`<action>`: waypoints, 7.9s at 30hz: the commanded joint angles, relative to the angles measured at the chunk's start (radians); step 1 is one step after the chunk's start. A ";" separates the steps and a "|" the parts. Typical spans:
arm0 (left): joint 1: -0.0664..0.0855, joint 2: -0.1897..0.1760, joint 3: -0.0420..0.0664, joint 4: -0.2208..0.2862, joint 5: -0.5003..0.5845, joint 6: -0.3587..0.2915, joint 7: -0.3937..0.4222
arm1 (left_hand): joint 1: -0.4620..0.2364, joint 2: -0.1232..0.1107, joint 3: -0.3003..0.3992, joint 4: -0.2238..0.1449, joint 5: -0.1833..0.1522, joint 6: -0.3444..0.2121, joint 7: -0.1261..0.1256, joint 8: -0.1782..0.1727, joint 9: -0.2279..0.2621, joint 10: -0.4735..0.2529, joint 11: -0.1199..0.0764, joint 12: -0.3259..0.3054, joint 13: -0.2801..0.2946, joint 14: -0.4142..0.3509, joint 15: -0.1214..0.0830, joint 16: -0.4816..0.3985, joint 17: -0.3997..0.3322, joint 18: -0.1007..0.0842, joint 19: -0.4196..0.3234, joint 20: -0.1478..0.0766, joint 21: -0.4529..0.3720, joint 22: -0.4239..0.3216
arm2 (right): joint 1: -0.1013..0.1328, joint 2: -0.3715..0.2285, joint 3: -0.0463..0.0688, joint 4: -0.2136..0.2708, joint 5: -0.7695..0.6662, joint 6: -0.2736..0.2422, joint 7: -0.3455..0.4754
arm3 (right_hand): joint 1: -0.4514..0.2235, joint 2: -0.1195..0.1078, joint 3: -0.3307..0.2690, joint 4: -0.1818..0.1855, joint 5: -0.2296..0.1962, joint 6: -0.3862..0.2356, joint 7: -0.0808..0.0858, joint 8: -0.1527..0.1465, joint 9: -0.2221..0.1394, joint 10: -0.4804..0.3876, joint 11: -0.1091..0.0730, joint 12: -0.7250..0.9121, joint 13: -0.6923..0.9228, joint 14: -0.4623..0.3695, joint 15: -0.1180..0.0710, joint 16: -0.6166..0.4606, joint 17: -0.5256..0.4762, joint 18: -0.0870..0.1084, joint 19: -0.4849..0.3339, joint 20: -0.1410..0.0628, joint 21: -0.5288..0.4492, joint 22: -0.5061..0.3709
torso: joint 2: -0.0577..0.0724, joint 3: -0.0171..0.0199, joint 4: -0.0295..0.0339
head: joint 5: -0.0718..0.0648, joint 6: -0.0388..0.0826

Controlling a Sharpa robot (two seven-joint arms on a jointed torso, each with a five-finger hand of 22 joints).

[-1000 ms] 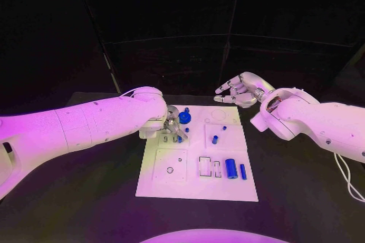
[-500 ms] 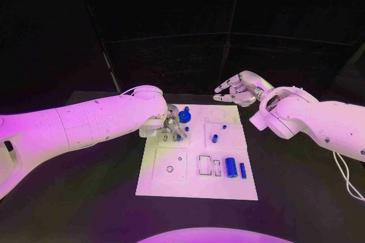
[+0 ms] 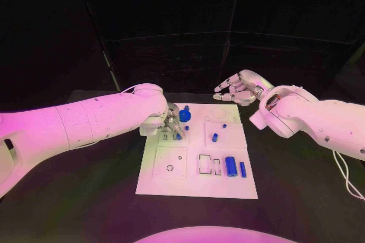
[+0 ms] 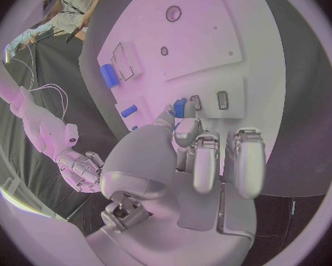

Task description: Assemble the parts on the task board

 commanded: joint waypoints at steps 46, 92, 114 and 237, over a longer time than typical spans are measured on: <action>-0.066 -0.147 -0.003 0.168 -0.071 -0.372 0.015 | -0.240 -0.186 0.723 -0.171 0.017 -0.027 0.002 0.088 0.103 0.020 -0.001 -0.017 -0.009 0.106 -0.001 0.003 0.263 -0.010 0.061 -0.005 -0.007 0.133 | 0.002 -0.004 0.001 -0.018 -0.002 0.000 -0.002 | -0.016 0.016 -0.023 0.021 0.022 0.006 -0.003 0.004 -0.002 0.003 -0.001 0.003 -0.003 0.059 -0.007 -0.007 0.051 0.012 -0.001 -0.009 -0.005 -0.002 | 0.000 -0.0013 0.0025 | 0.017 0.004; -0.075 -0.144 -0.003 0.161 -0.090 -0.248 -0.011 | -0.241 -0.186 0.727 -0.171 0.017 -0.028 0.002 0.090 0.105 0.018 -0.001 -0.021 -0.014 0.106 -0.001 0.003 0.263 -0.010 0.060 -0.005 -0.009 0.131 | 0.001 0.014 0.000 -0.040 0.009 0.009 0.004 | -0.019 0.023 -0.026 0.029 0.030 0.005 -0.003 0.005 -0.002 0.000 -0.001 0.001 -0.006 0.059 -0.007 -0.009 0.047 0.013 -0.005 -0.009 -0.008 -0.008 | 0.001 -0.0006 -0.0009 | 0.028 0.000; -0.074 -0.142 -0.003 0.146 -0.061 -0.199 -0.014 | -0.270 -0.187 0.734 -0.156 0.016 -0.012 -0.006 0.107 0.119 0.037 -0.007 -0.004 0.004 0.106 -0.005 0.003 0.263 -0.011 0.062 -0.008 -0.006 0.137 | 0.001 0.017 0.000 -0.042 0.009 0.014 0.002 | -0.010 0.028 -0.028 0.031 0.055 0.004 -0.003 0.005 -0.002 -0.002 -0.002 -0.001 -0.008 0.059 -0.007 -0.010 0.047 0.013 -0.005 -0.009 -0.009 -0.009 | 0.001 0.0003 -0.0011 | 0.028 -0.003; 0.007 0.014 0.099 -0.297 -0.042 0.039 0.049 | -0.266 -0.159 -0.099 0.157 -0.054 -0.039 0.024 -0.045 0.054 -0.035 0.020 -0.078 -0.103 0.106 0.015 0.003 0.263 0.000 0.047 0.006 -0.052 0.086 | 0.001 0.045 0.000 -0.085 0.032 0.042 0.016 | 0.008 0.022 -0.039 0.033 0.092 -0.007 -0.001 0.003 -0.004 -0.023 0.000 -0.017 -0.027 0.054 -0.006 -0.025 0.029 0.022 -0.032 -0.009 -0.033 -0.052 | 0.007 -0.0022 -0.0076 | 0.044 0.021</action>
